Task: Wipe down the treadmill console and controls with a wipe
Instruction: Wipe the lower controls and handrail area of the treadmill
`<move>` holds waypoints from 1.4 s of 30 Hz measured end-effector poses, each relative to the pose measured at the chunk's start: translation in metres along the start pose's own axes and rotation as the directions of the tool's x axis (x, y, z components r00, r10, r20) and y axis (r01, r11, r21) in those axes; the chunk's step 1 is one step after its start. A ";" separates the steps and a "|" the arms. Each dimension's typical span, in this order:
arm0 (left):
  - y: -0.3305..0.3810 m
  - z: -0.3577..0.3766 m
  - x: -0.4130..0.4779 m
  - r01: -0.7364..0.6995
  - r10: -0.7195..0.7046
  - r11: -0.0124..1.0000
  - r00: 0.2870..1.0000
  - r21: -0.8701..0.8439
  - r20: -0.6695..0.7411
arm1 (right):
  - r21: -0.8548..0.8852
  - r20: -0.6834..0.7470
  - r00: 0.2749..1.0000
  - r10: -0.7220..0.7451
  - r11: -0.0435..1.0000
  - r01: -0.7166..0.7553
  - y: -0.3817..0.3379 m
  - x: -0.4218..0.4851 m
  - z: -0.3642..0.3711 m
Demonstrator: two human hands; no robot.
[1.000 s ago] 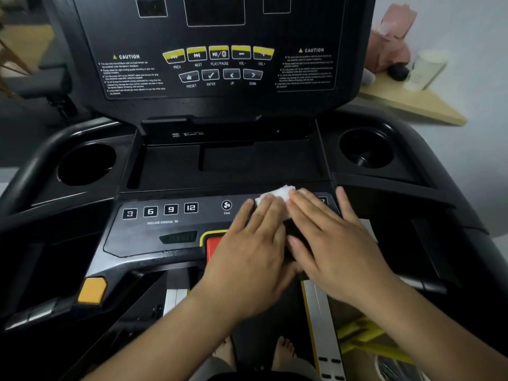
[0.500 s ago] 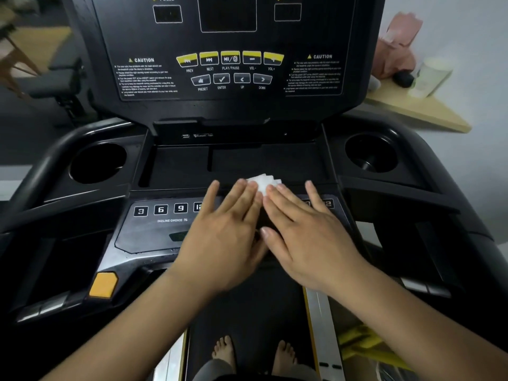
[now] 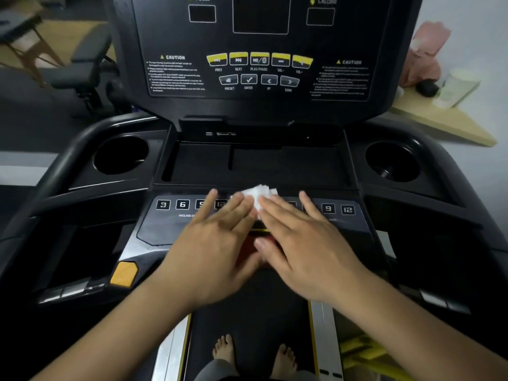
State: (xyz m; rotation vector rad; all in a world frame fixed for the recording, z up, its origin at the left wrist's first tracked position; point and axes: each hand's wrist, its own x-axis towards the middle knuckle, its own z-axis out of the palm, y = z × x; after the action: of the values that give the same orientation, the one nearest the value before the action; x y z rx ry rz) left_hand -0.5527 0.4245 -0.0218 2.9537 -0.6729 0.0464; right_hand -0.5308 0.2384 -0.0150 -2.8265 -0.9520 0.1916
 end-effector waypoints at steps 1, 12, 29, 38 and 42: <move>0.000 0.003 -0.008 -0.014 0.013 1.000 1.000 -0.019 -0.013 | 0.000 -0.005 1.000 -0.015 1.000 0.015 -0.004 -0.006 0.003; -0.024 0.003 -0.014 0.083 -0.094 0.987 0.993 -0.139 -0.073 | 0.020 0.046 0.998 -0.032 0.999 0.031 -0.024 0.023 -0.005; -0.034 0.022 -0.049 0.208 -0.220 0.972 0.969 -0.113 -0.109 | 0.019 0.069 0.995 -0.071 0.997 0.069 -0.062 0.029 0.006; -0.050 0.010 -0.065 0.349 -0.350 0.937 0.936 -0.029 -0.050 | 0.018 0.075 0.981 -0.179 0.984 0.178 -0.084 0.059 0.009; -0.054 0.016 -0.072 0.391 -0.393 0.918 0.919 -0.063 -0.027 | -0.017 0.080 0.981 -0.179 0.983 0.181 -0.089 0.062 0.013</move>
State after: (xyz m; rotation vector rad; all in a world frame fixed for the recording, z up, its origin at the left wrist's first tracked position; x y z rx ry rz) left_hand -0.5941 0.5020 -0.0473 2.9615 -0.0640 0.0488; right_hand -0.5362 0.3473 -0.0162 -2.7520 -1.2280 0.2720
